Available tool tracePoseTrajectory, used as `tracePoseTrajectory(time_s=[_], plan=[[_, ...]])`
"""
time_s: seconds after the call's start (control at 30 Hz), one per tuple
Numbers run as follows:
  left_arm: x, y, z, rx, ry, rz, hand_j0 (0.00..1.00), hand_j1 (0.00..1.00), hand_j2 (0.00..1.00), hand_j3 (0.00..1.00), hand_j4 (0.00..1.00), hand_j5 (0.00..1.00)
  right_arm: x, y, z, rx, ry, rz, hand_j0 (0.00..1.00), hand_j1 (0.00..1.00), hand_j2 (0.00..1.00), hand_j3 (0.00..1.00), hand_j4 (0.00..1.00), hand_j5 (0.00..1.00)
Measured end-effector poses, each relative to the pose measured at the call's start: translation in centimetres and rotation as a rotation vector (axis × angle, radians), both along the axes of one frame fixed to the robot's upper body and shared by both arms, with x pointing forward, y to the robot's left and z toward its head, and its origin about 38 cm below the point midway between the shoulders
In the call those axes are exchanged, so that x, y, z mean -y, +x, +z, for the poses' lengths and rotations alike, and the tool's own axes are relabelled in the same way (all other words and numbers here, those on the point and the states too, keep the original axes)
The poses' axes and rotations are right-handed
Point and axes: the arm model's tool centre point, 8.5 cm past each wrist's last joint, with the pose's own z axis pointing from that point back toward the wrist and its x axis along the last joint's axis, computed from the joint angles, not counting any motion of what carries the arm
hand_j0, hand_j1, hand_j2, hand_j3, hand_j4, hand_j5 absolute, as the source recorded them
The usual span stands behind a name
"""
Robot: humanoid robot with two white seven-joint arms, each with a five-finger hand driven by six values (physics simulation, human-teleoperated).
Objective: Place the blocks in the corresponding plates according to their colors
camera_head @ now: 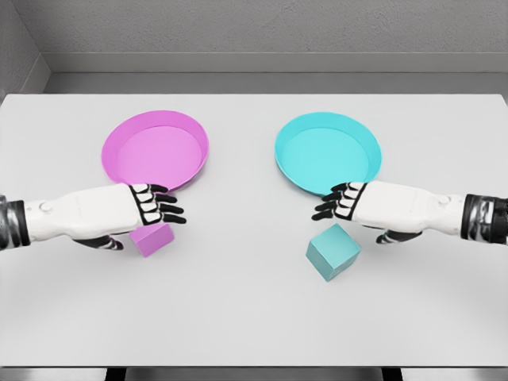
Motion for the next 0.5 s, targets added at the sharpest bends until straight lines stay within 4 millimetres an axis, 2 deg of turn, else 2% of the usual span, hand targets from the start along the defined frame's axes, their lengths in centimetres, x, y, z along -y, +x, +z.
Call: tracePoseTrajectory(time_s=[0.27,0.5], plan=[[-0.1,0.9,-0.7,0.018,0.025,0.071,1.00,1.00,1.00,1.00,1.00,1.00,-1.6,-1.2,-2.4,-0.072,-0.027,0.060,0.99,0.99,0.99,0.99,0.99,0.99],[-1.0,1.6,-1.6,0.019,0.063,0.111,1.00,1.00,1.00,1.00,1.00,1.00,-1.9,-1.0,-2.1,-0.063,-0.029,0.072,0.95,0.95,0.95,0.95,0.95,0.95]])
